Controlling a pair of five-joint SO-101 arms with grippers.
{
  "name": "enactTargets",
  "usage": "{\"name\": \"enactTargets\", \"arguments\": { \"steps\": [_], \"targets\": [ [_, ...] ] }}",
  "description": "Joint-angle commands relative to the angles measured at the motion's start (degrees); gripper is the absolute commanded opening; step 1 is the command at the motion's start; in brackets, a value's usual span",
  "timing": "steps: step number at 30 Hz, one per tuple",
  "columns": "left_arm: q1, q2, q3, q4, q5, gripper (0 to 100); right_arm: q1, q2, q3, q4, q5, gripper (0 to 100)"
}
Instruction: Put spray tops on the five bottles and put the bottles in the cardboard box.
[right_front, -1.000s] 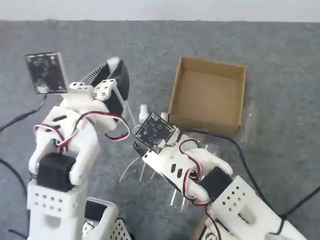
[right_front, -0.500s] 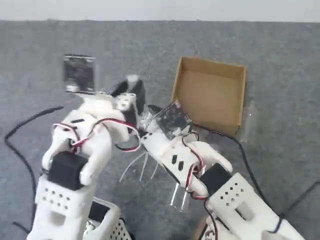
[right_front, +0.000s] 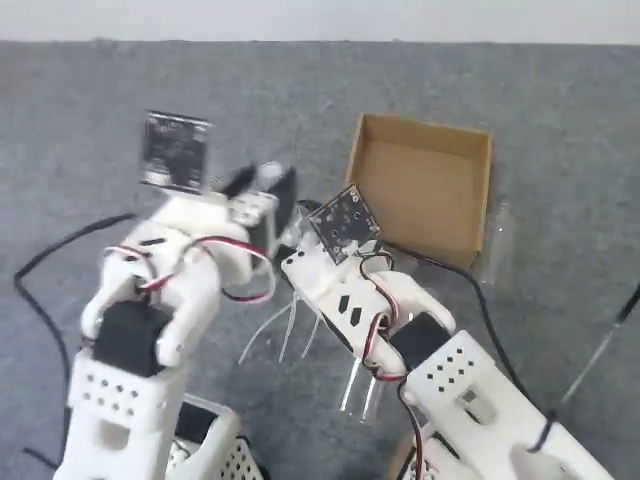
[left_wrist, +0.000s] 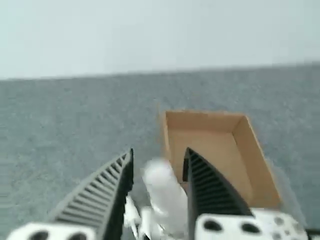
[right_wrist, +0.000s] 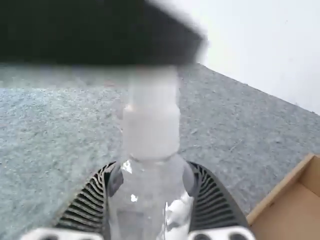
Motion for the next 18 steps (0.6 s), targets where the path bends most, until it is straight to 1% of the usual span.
{"name": "enactTargets", "arguments": {
  "steps": [1,5,8,11,15,18],
  "targets": [
    [-5.7,-0.7,-6.6,0.3,-0.9,15,0.7,-0.2,-0.4,-1.2,-0.6,0.6],
    [-6.6,-0.3,-7.2,-0.3,-0.9,15,0.7,-0.2,-0.4,-1.2,-0.6,0.6],
    [-6.5,-0.3,-4.2,-0.5,-1.0,15,0.7,-0.2,-0.4,-1.2,-0.6,0.6],
    [-6.5,-0.3,1.3,-3.3,-1.4,15,0.6,-0.2,-0.4,-1.2,-0.6,0.6],
    [-3.2,-0.8,7.1,-6.1,-5.2,15,0.6,-0.2,-0.4,-1.2,-0.6,0.6],
    [-2.5,-0.9,5.5,-5.7,-5.4,15,0.6,-0.2,-0.4,-1.2,-0.6,0.6]
  ]
}}
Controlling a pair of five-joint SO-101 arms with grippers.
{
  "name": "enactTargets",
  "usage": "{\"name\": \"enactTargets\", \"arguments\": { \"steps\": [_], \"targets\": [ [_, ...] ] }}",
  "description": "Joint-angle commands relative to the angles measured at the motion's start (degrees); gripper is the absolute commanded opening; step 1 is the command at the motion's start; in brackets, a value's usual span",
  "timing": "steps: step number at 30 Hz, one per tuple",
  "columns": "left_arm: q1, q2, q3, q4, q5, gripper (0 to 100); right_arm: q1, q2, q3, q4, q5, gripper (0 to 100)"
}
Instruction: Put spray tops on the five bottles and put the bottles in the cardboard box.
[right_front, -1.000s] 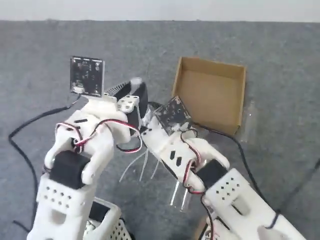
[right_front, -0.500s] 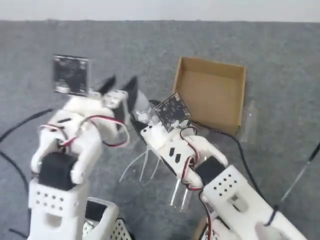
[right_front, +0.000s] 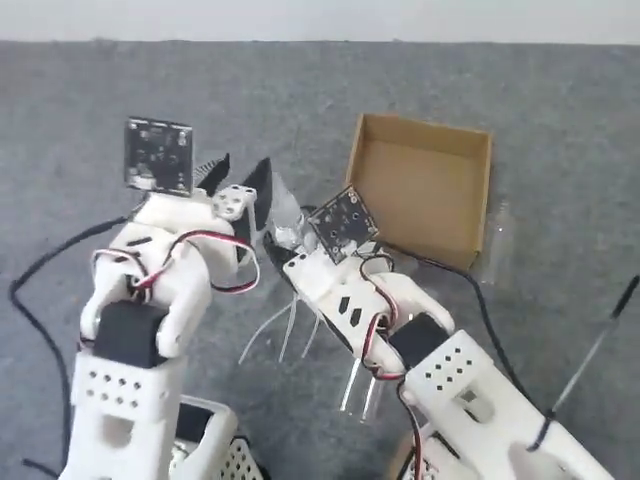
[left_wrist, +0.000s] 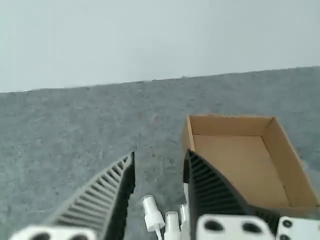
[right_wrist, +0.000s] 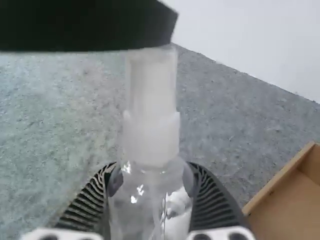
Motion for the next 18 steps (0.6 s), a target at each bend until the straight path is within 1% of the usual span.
{"name": "enactTargets", "arguments": {
  "steps": [1,5,8,10,11,14,18],
  "targets": [
    [1.1,0.0,-2.4,-0.1,-1.3,15,0.4,-0.4,-1.7,-1.1,-0.6,0.6],
    [-1.9,0.0,-9.5,4.3,-1.2,16,1.6,-0.1,-2.0,-1.1,-0.3,0.6],
    [-6.0,0.0,-13.1,7.1,-1.1,16,4.6,0.4,-4.3,-0.9,-0.3,0.6],
    [-7.8,-0.1,-13.3,7.8,-1.0,18,6.8,1.4,-7.6,1.0,-0.4,0.6],
    [-8.0,-0.4,-12.4,8.1,-0.9,20,7.6,2.2,-9.8,2.4,-0.4,0.6],
    [-5.7,-4.0,-5.6,6.9,-1.0,21,9.7,6.5,-16.6,3.9,-0.6,0.6],
    [-2.7,-14.5,7.0,2.5,-1.5,21,11.4,13.6,-25.3,4.2,-0.6,0.6]
  ]
}}
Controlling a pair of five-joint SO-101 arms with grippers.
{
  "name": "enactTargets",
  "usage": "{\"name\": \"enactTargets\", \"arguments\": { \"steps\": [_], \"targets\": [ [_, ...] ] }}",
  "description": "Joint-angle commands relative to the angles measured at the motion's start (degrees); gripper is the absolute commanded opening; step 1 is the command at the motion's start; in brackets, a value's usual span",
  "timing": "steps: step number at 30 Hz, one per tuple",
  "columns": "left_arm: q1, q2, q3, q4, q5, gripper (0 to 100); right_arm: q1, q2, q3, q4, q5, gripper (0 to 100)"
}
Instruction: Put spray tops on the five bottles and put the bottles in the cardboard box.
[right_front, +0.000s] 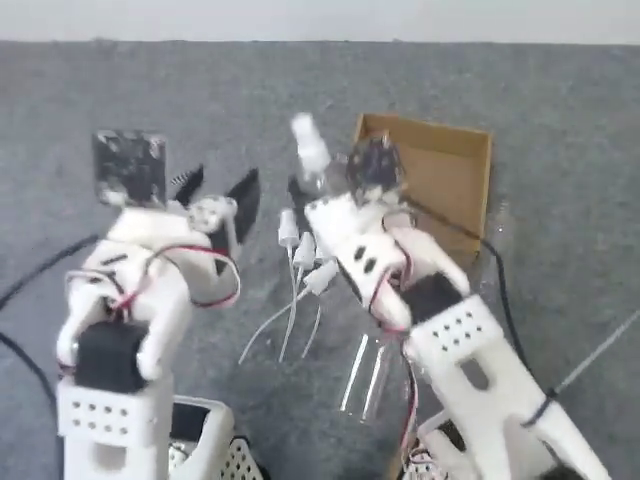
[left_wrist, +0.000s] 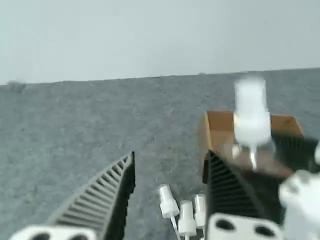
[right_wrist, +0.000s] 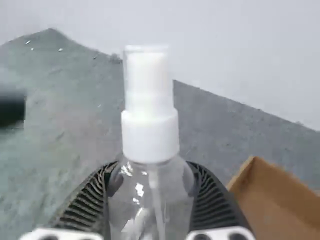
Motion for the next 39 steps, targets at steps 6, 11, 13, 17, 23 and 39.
{"name": "enactTargets", "arguments": {
  "steps": [6,11,13,17,23,39],
  "targets": [
    [10.7,-23.1,27.6,-10.9,-6.9,25,1.2,12.5,-21.5,5.8,-0.8,0.6],
    [14.4,-25.3,34.9,-15.9,-7.2,28,1.0,16.0,-29.3,12.9,-4.6,0.6],
    [13.2,-24.4,35.3,-17.2,-7.2,28,0.0,15.8,-30.0,16.4,-4.7,0.6],
    [12.0,-22.0,35.4,-19.3,-7.0,28,-2.2,12.5,-28.4,21.0,-4.8,0.6],
    [12.2,-19.8,35.5,-20.0,-6.9,28,-4.7,4.8,-23.8,23.6,-4.5,0.6],
    [12.0,-19.9,36.1,-20.5,-7.0,27,-2.8,1.5,-22.5,28.7,-4.4,0.6]
  ]
}}
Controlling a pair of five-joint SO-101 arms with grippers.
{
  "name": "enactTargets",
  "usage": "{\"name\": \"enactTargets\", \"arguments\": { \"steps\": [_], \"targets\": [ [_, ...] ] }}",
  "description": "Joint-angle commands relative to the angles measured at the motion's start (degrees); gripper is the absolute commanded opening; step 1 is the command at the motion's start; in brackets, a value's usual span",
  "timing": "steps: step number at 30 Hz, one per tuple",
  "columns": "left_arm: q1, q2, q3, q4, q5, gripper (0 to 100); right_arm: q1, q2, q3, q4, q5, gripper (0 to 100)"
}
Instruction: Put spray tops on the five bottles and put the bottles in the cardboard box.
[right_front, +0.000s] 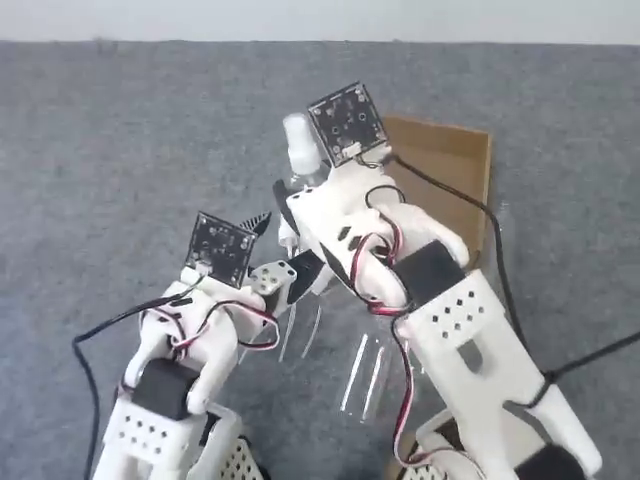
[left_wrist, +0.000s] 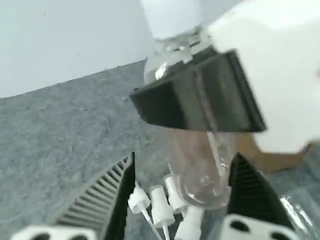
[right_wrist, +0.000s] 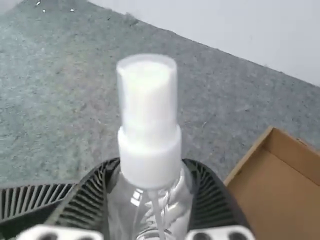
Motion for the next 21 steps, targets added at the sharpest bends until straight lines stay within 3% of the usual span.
{"name": "enactTargets", "arguments": {
  "steps": [1,8,15,21],
  "targets": [
    [-0.3,0.7,-0.3,-1.3,-0.4,27,2.3,-2.9,-1.0,-0.6,-0.2,0.6],
    [-0.5,0.6,0.8,-1.4,-0.6,26,14.5,5.7,-0.7,-21.0,-0.2,0.6],
    [-0.8,0.6,1.6,-1.4,-0.5,1,20.1,20.7,-0.7,-35.5,-0.1,0.6],
    [-0.8,0.6,2.0,-1.4,-0.4,1,22.5,28.5,-0.8,-46.1,-0.1,0.6]
  ]
}}
